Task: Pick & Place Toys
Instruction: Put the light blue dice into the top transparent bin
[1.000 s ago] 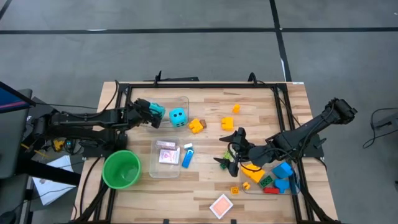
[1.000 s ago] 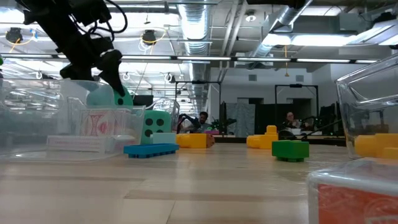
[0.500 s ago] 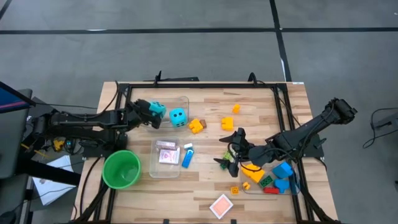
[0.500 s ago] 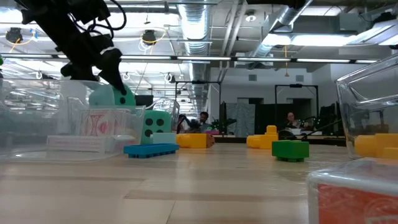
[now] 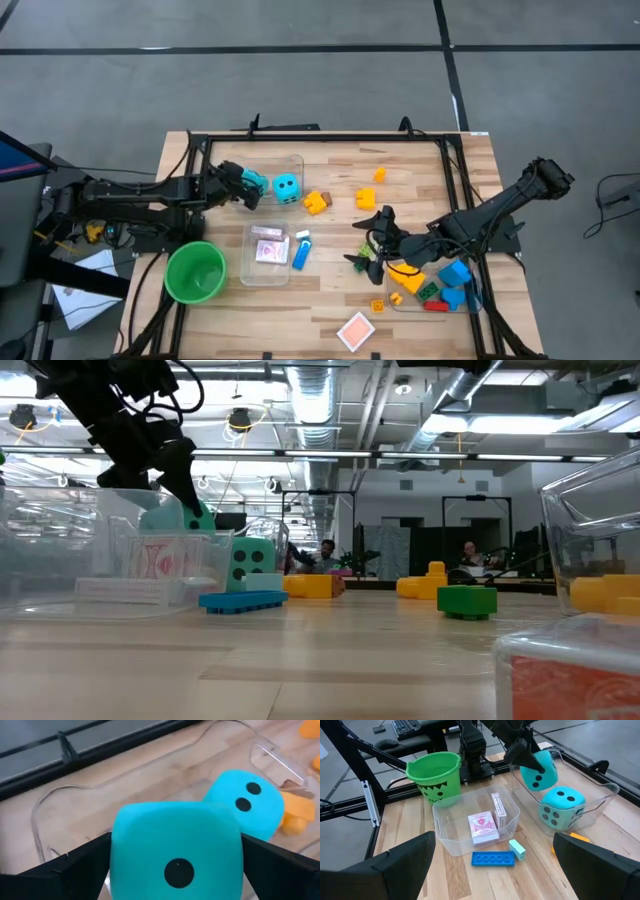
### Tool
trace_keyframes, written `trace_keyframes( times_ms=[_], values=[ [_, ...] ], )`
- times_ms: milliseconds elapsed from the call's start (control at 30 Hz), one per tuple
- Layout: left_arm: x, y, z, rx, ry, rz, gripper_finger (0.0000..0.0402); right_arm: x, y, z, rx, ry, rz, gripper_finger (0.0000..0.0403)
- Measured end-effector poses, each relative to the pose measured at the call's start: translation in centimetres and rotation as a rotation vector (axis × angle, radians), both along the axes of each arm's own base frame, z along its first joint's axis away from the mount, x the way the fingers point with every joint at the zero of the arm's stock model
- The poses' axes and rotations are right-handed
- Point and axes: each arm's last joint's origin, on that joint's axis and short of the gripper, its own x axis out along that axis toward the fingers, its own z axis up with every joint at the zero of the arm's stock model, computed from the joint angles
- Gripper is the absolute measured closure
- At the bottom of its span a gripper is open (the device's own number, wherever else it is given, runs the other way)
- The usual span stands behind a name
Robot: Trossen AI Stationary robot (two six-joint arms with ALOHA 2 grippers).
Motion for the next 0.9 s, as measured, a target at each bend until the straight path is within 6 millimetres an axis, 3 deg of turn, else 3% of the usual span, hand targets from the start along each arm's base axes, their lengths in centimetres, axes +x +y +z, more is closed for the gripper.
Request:
trace_keyframes(
  times_ms=[233,433,600,767,900],
  values=[
    [-0.2,0.7,-0.2,0.013,0.026,0.057,0.0002,0.0,0.0,0.0,0.003,-0.002,-0.001,0.0007],
    [-0.4,1.8,-0.3,-0.089,0.004,0.043,0.0002,0.0,0.0,0.0,0.003,-0.002,0.000,0.0007],
    [0.1,2.3,1.5,-0.133,-0.040,0.017,0.0002,0.1,-0.2,0.0,0.005,-0.004,-0.008,0.0007],
    [1.3,2.8,2.5,-0.166,0.101,0.010,0.0002,0.2,-0.5,0.0,0.003,-0.001,-0.015,0.0007],
    [3.4,3.3,3.3,-0.209,0.233,-0.001,0.0002,0.4,-0.6,0.0,0.010,0.003,0.003,0.0007]
  ],
)
